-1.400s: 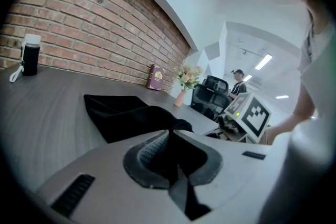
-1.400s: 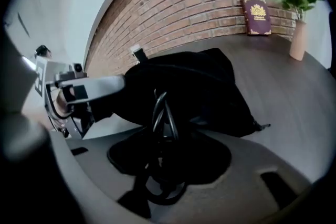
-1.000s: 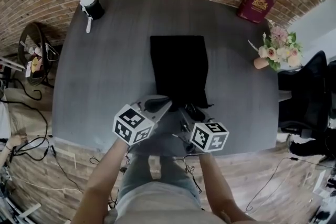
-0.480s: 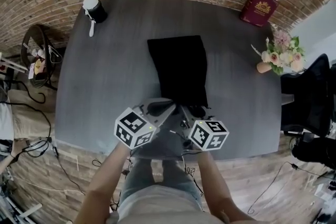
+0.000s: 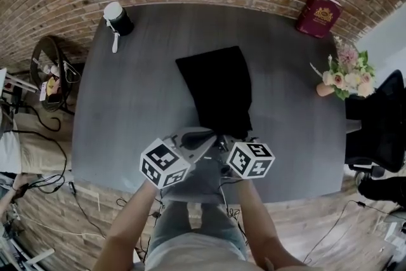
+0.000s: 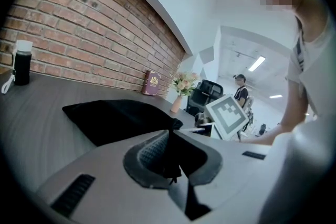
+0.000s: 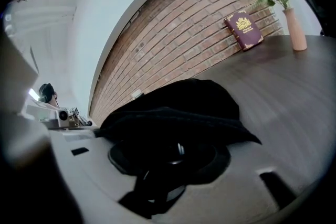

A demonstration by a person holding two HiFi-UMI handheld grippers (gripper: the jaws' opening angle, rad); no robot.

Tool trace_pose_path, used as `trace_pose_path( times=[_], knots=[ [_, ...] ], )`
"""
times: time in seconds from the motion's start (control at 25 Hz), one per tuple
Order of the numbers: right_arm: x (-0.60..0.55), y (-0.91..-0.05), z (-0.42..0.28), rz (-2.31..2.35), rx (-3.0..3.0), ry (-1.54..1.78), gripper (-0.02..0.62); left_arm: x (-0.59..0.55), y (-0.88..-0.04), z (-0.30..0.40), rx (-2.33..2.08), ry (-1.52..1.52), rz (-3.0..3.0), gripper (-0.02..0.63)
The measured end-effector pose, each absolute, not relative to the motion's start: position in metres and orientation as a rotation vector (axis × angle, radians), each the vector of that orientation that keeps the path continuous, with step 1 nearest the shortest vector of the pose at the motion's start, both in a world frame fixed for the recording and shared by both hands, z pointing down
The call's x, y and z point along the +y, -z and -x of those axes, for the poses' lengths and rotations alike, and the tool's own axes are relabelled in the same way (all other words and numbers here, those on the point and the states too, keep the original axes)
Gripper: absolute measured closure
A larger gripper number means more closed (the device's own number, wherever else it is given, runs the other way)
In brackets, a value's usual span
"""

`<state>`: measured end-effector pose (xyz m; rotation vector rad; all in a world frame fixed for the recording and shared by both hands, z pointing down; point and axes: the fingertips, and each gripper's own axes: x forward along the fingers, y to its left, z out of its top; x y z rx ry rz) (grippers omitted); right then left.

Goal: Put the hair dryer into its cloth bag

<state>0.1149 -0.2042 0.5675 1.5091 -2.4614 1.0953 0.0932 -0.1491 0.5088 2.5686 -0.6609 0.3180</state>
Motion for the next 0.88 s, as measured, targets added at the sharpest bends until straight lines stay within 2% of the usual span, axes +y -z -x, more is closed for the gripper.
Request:
trace_pose_path(
  times=[0.88],
  knots=[
    [-0.255,-0.589,-0.102,-1.515,-2.465,-1.060,0.417,-0.166,-0.522,-0.089,-0.653,-0.243,-2.484,0.584]
  ],
)
